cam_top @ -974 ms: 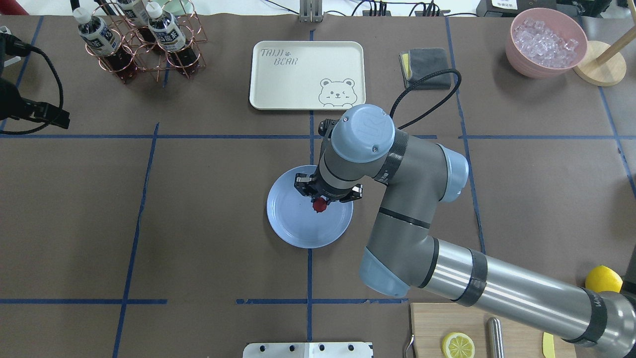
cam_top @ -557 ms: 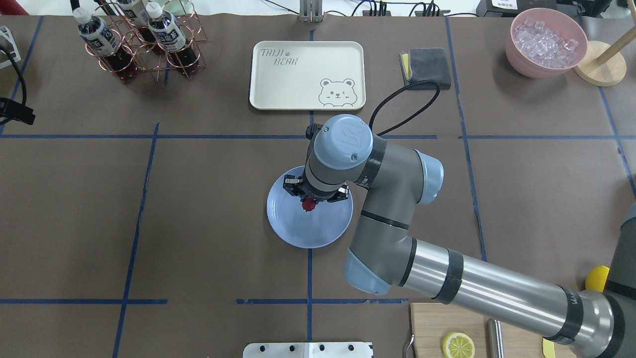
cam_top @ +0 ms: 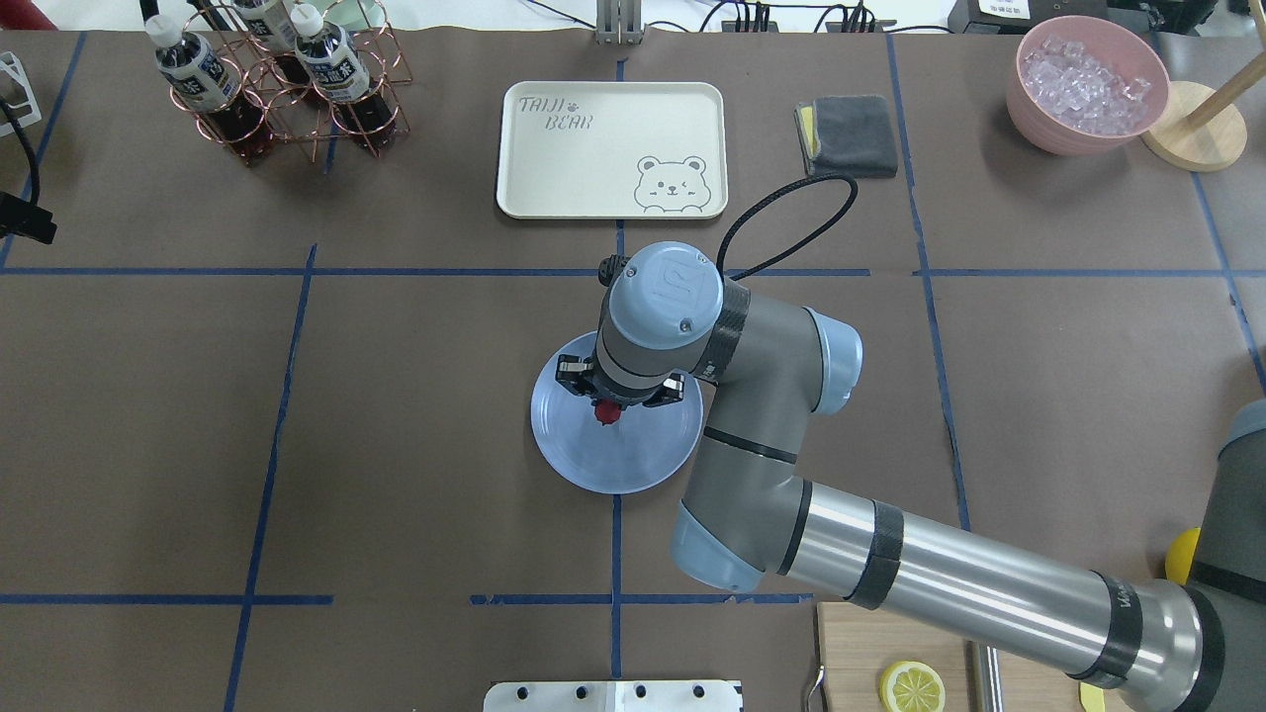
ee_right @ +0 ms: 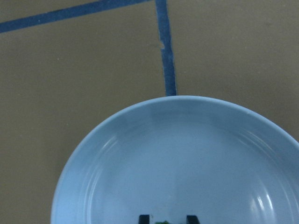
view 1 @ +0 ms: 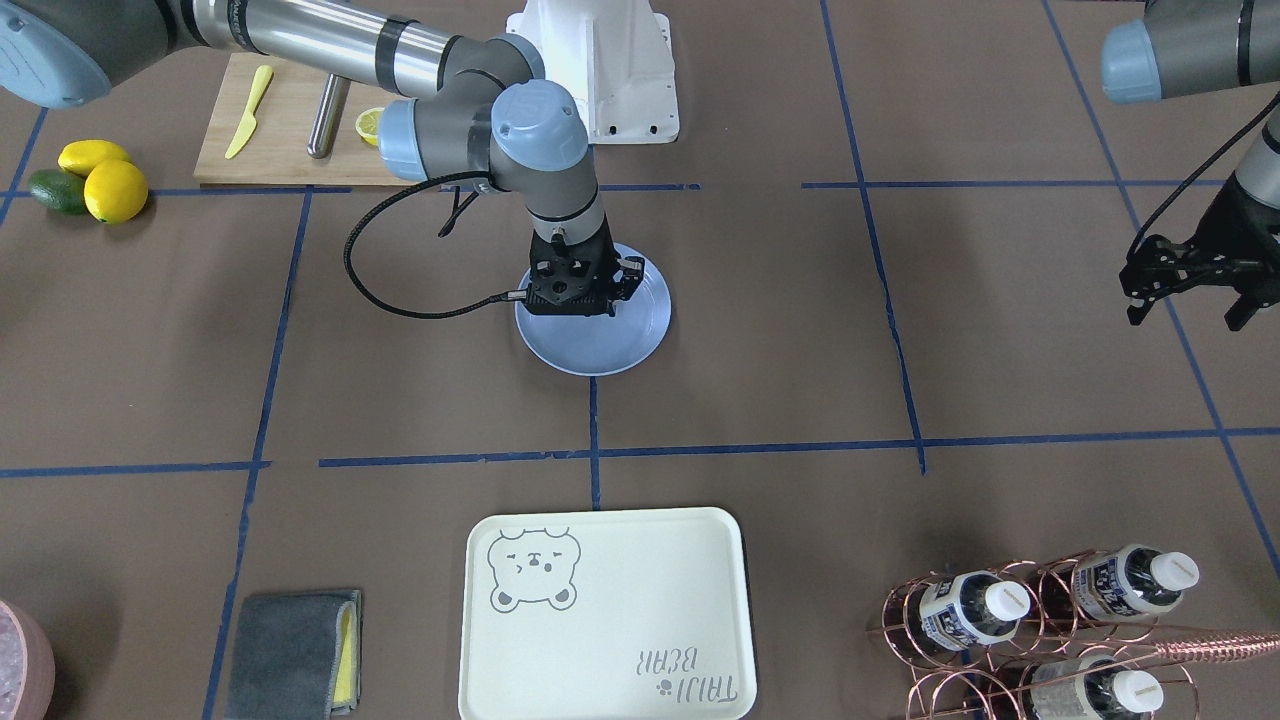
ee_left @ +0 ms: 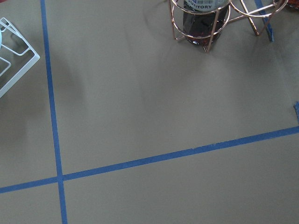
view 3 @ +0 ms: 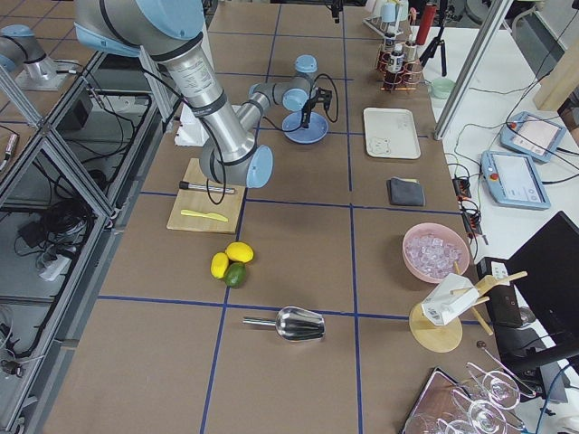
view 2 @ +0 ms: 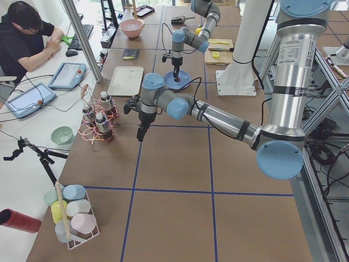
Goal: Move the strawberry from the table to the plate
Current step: 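Lower the strawberry onto the plate and open the right gripper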
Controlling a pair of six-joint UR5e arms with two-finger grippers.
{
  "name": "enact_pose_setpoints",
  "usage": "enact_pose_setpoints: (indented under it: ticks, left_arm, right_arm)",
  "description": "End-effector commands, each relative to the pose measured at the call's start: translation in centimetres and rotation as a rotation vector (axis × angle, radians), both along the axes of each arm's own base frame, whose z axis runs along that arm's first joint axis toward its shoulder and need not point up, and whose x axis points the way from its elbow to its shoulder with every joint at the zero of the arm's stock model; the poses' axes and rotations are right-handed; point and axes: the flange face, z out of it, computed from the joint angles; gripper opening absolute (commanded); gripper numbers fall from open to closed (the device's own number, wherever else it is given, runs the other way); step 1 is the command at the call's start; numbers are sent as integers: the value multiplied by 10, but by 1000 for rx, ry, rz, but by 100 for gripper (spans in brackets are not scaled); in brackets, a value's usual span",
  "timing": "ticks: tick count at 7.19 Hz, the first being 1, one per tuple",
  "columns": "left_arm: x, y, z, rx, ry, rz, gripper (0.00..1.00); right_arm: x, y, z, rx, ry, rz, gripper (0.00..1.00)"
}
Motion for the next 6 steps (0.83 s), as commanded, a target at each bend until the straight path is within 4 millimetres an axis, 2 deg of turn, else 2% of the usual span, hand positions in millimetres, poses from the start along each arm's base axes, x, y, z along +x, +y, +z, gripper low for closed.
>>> enact_pose_setpoints:
  ticks: [1,2,4,5,6]
  left_arm:
    - [1,-2,4,11,4,0,100]
    - [1,-3,7,11,4,0,100]
    - [-9,-7,13,17,-8,1,100]
    - [-30,-14,27,27,-32,8,100]
    - [-49,-19,38,35,-54,14,100]
  right_arm:
    - [-1,0,1,-6,-2,5,73]
    - [0,1,-1,-7,-7,8,98]
    - [8,-4,-9,3,-21,16,99]
    - [26,-13,-22,13,-45,36,100]
    - [60,-29,-34,22,-77,66,100]
